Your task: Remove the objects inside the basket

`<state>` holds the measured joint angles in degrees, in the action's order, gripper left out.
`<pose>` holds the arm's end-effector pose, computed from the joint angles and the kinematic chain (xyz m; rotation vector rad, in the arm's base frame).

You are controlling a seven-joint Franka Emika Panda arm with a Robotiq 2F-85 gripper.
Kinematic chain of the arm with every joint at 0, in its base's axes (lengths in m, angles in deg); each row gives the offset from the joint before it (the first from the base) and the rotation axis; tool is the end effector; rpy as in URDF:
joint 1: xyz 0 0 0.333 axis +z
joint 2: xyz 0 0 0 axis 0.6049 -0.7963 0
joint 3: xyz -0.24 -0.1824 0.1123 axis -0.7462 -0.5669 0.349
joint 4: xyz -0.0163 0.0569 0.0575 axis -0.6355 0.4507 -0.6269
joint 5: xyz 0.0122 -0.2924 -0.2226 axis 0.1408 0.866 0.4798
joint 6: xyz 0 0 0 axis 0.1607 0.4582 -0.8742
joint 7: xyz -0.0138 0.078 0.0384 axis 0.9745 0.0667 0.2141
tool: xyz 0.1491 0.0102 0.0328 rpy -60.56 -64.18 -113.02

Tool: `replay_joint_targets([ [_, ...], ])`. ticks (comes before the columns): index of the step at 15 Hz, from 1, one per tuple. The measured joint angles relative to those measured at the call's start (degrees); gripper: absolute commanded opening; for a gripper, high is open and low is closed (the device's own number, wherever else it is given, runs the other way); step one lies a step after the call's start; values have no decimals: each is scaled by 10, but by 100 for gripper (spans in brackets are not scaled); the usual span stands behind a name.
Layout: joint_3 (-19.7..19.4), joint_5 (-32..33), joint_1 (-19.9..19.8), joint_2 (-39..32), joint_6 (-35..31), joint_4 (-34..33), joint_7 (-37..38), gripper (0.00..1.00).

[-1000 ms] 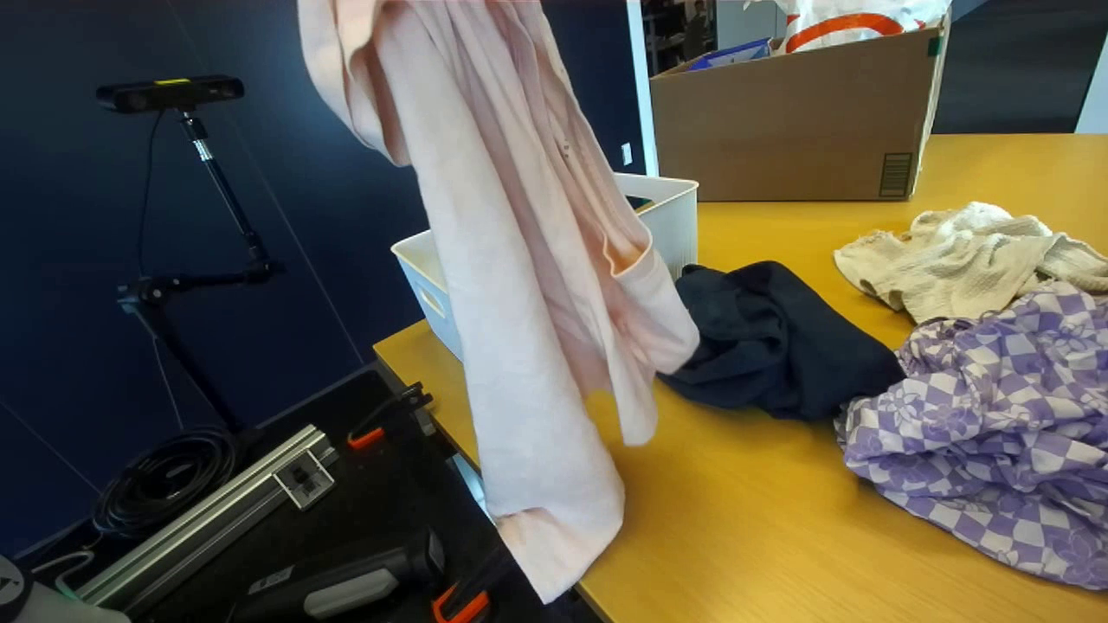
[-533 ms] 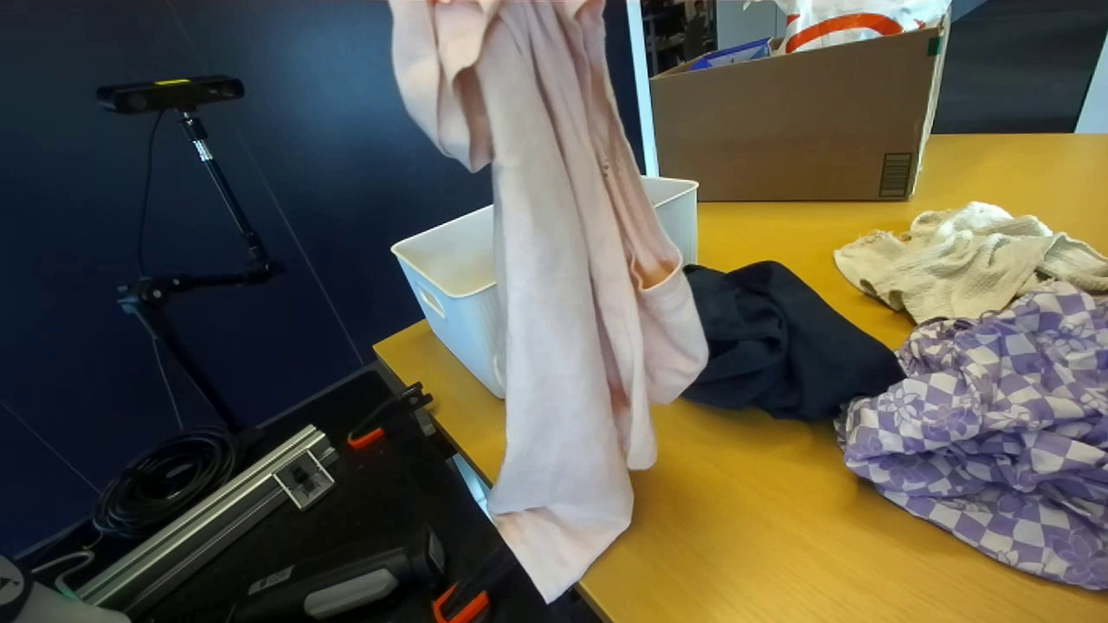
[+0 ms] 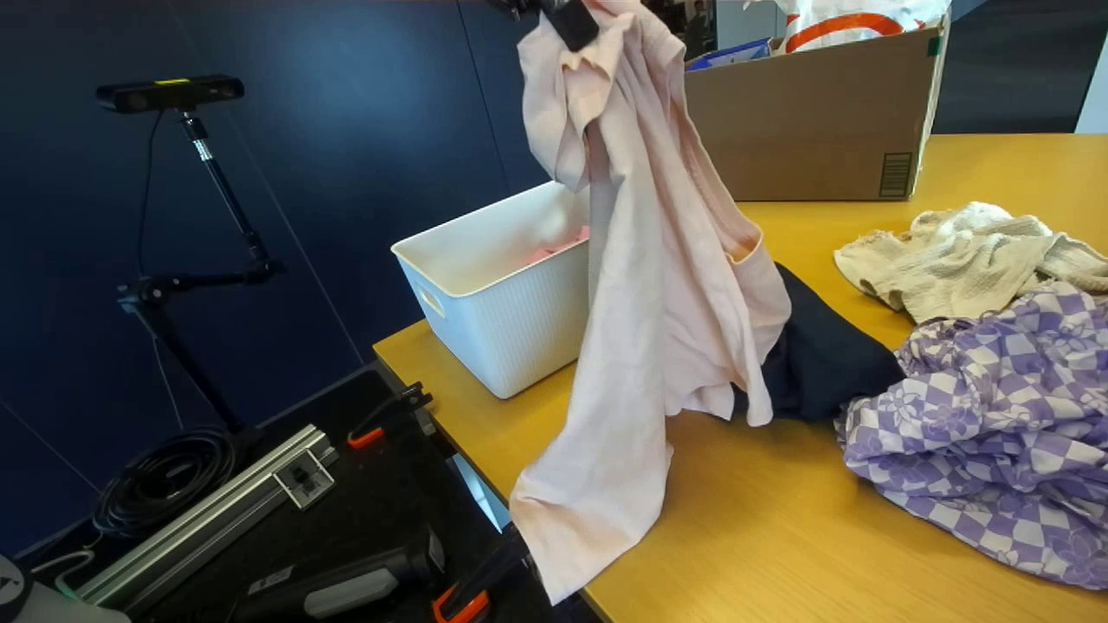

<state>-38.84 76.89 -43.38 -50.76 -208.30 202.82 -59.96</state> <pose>0.4552 -0.0440 0.4425 2.7479 -0.2939 0.4915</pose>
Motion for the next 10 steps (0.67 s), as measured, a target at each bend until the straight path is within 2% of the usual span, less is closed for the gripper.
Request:
replay_joint_targets([
  [4,3,-56,23,-21,-45,12,-29,2],
  [10,3,-171,60,-21,-44,48,-111,2],
])
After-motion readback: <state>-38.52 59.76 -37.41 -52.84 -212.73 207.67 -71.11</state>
